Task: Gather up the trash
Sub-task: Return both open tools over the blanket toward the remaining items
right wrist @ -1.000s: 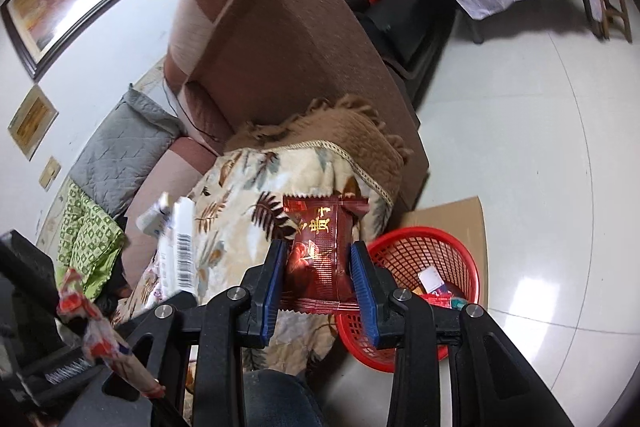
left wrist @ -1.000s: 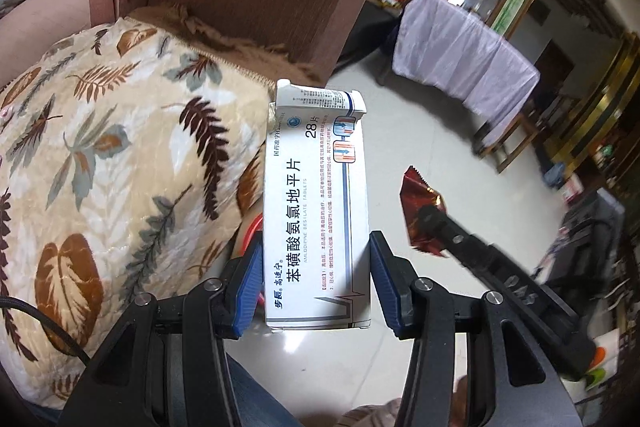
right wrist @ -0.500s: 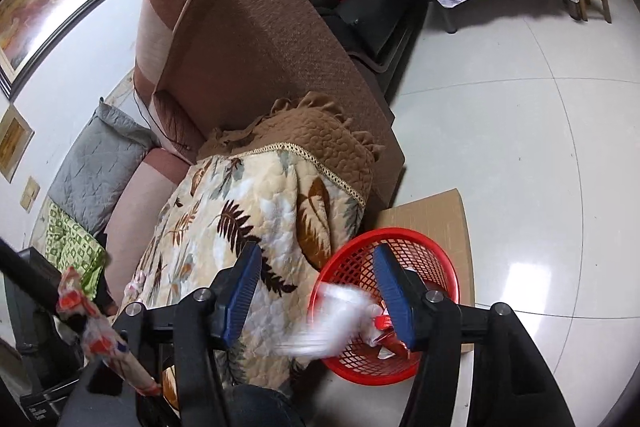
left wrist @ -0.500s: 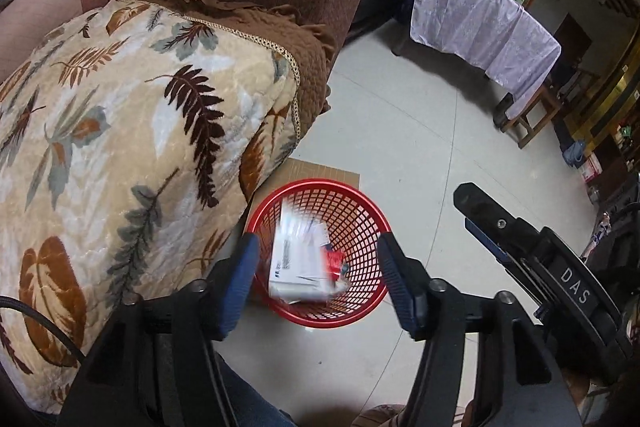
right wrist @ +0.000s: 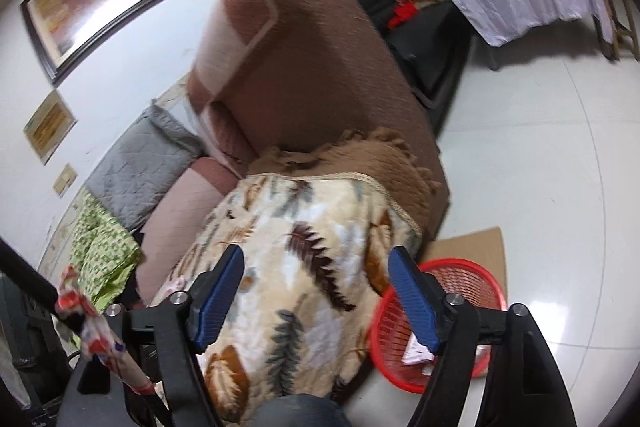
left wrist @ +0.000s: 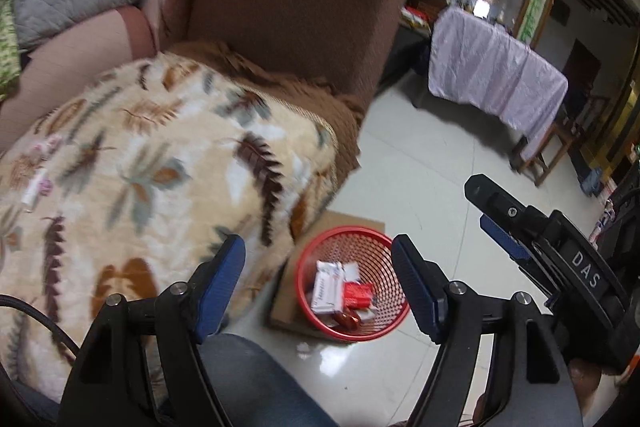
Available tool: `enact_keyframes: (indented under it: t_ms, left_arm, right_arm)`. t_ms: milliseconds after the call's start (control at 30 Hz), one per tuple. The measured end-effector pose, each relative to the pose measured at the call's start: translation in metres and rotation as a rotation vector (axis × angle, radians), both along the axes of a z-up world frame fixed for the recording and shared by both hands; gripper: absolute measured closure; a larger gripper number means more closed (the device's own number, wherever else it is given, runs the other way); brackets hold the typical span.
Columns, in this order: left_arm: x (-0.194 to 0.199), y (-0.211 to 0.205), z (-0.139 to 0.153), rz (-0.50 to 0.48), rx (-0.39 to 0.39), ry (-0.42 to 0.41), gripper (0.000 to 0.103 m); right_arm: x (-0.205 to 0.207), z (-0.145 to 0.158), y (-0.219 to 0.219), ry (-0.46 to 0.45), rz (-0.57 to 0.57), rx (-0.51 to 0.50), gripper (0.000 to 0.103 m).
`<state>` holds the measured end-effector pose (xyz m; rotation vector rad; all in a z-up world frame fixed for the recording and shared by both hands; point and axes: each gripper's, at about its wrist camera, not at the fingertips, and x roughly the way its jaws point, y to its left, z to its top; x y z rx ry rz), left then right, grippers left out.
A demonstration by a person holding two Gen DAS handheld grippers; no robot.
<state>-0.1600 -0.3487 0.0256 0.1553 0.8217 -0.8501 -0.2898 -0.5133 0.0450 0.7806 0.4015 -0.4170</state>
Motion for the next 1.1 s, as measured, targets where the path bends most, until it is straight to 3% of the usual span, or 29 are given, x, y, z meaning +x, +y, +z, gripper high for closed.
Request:
enact_keyframes:
  t_ms: [167,400,633,867,1100]
  left_arm:
    - [0.012,0.061,0.028,0.106,-0.06,-0.045,0.026]
    - [0.03,0.151,0.052,0.35,-0.04,-0.176,0.025]
    - [0.051,0.226,0.056,0.526,-0.056,-0.178,0.025]
    - [0.065,0.265,0.047,0.624,-0.025,-0.172,0.024]
    - [0.09,0.298,0.03,0.7,-0.019,-0.11,0.024]
  right_arm:
    - [0.035,0.028,0.041,0.012,0.051,-0.078,0.018]
    - [0.086,0.057,0.115,-0.003,0.189,-0.241,0.013]
    - [0.134,0.058,0.168,-0.033,0.365,-0.215,0.013]
    - [0.177,0.037,0.212,-0.005,0.508,-0.199,0.013]
    - [0.212,0.009,0.236,0.021,0.622,-0.135,0.017]
